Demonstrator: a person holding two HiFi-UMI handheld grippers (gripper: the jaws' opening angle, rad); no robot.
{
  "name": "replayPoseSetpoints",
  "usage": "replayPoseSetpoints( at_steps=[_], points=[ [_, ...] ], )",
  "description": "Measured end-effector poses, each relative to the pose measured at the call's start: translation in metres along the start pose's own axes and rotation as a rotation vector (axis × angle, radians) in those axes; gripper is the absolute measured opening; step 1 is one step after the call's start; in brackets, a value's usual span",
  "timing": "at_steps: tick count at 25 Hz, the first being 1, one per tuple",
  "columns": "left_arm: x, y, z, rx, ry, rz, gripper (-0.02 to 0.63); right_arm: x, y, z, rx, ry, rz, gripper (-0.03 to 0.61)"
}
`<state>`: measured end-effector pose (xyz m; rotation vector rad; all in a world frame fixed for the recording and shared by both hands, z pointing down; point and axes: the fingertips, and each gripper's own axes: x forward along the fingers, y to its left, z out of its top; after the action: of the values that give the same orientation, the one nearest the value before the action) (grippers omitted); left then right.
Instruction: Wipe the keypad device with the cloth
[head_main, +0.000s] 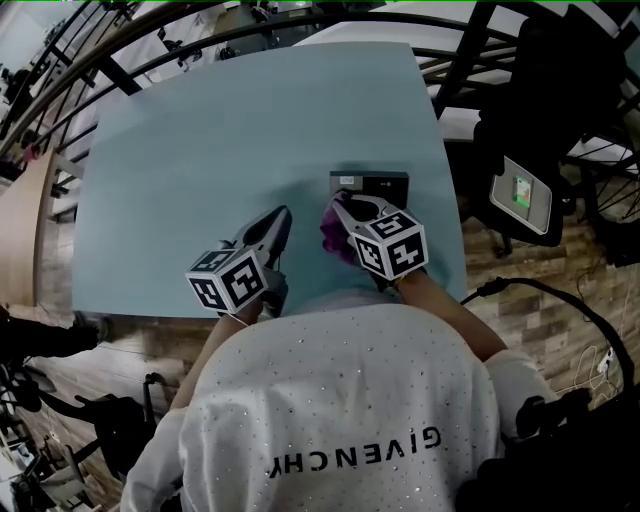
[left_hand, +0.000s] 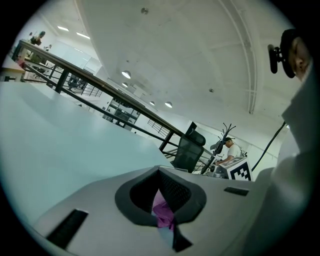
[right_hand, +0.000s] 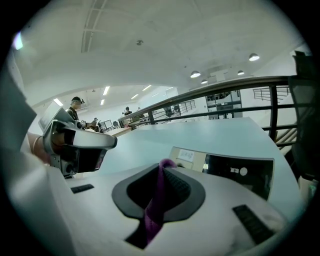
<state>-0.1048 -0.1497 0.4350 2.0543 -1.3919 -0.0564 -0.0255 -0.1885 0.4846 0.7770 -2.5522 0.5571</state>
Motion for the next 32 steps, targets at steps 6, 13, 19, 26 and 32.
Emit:
replayPoseSetpoints(
  at_steps=[6, 13, 19, 26, 32],
  points=[
    [0.003, -0.003, -0.004, 0.000, 0.004, -0.002, 0.000, -0.005, -0.011, -0.003, 0.025, -0.002, -0.015, 0.020],
    [0.010, -0.008, -0.004, 0.011, 0.016, -0.018, 0.000, -0.019, -0.028, -0.003, 0.065, -0.029, -0.047, 0.020],
    [0.021, -0.015, -0.008, 0.018, 0.039, -0.047, 0.000, -0.033, -0.045, -0.005, 0.100, -0.050, -0.085, 0.019],
    [0.031, -0.018, -0.009, 0.022, 0.056, -0.064, 0.000, -0.053, -0.072, -0.006, 0.156, -0.078, -0.147, 0.020],
    [0.036, -0.018, -0.011, 0.015, 0.066, -0.077, 0.000, -0.062, -0.085, -0.008, 0.197, -0.096, -0.179, 0.020]
  ],
)
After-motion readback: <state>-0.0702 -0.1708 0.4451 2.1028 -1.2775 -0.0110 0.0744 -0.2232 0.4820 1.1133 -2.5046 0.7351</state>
